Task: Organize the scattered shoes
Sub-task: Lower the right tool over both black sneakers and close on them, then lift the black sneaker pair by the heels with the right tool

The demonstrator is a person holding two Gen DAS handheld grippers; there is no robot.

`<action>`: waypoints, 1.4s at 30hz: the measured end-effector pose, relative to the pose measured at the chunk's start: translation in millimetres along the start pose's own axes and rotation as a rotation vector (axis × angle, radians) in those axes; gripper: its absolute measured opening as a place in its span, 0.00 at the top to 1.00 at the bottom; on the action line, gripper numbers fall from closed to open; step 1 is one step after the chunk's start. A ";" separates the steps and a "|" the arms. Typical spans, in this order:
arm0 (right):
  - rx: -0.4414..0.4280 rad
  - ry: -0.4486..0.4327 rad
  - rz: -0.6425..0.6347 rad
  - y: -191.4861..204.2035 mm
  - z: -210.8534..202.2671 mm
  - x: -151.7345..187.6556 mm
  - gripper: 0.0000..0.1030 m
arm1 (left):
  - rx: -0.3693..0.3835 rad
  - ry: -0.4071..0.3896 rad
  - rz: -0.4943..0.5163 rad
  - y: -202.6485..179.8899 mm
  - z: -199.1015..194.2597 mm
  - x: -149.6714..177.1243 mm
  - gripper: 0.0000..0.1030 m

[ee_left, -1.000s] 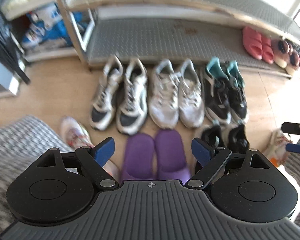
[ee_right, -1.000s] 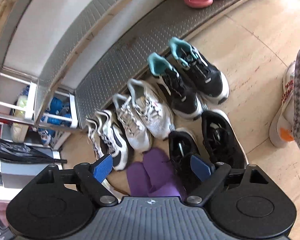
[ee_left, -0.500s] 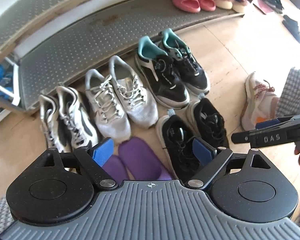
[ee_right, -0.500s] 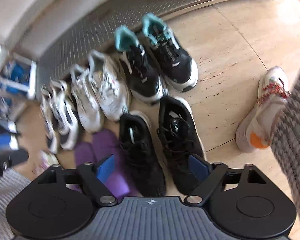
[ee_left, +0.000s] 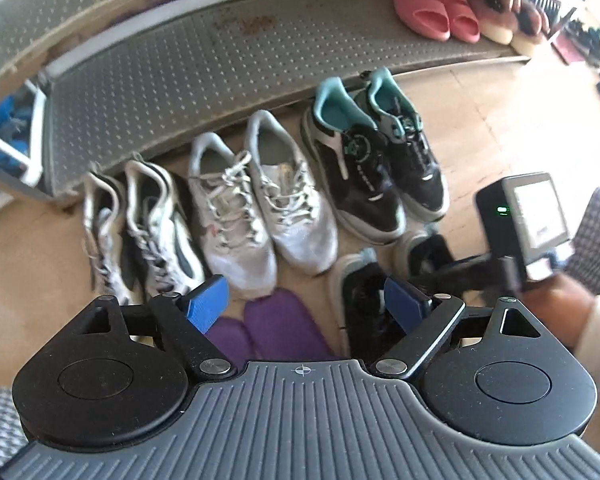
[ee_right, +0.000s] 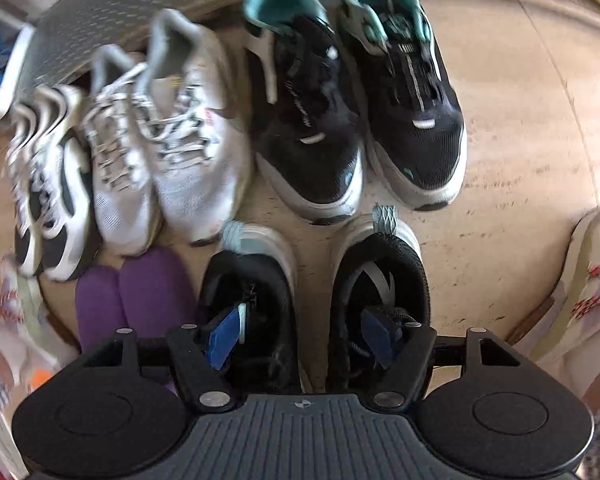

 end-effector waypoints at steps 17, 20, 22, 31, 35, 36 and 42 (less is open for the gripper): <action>0.160 0.055 -0.350 24.9 75.1 12.5 0.72 | -0.048 0.048 0.008 3.1 14.4 4.9 0.13; 0.097 0.163 -0.359 27.7 79.7 25.1 0.74 | -0.042 0.046 -0.005 5.1 13.6 3.6 0.13; 0.078 0.168 -0.377 29.2 82.1 30.4 0.72 | -0.042 0.044 -0.006 5.0 13.1 3.5 0.13; 0.018 0.095 -0.221 17.6 34.7 9.3 0.23 | -0.051 0.027 0.007 4.6 9.5 1.9 0.13; -0.058 -0.118 -0.208 16.8 -5.8 -4.4 0.35 | -0.053 0.016 0.010 3.8 6.7 1.7 0.13; -0.074 -0.117 -0.208 16.0 -5.4 -2.5 0.35 | -0.054 0.017 0.015 3.1 6.9 2.2 0.13; -0.053 0.029 -0.271 9.7 51.9 26.1 0.41 | -0.058 0.038 0.027 0.0 12.6 4.9 0.13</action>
Point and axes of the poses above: each gripper's, at about its wrist camera, not at the fingertips, and z roughly the way its jaws point, y to its left, x to its underside, the point moved 6 cm from there along z, roughly the way its jaws point, and after that the axes turned 8 degrees about -x, right-handed, at the moved point
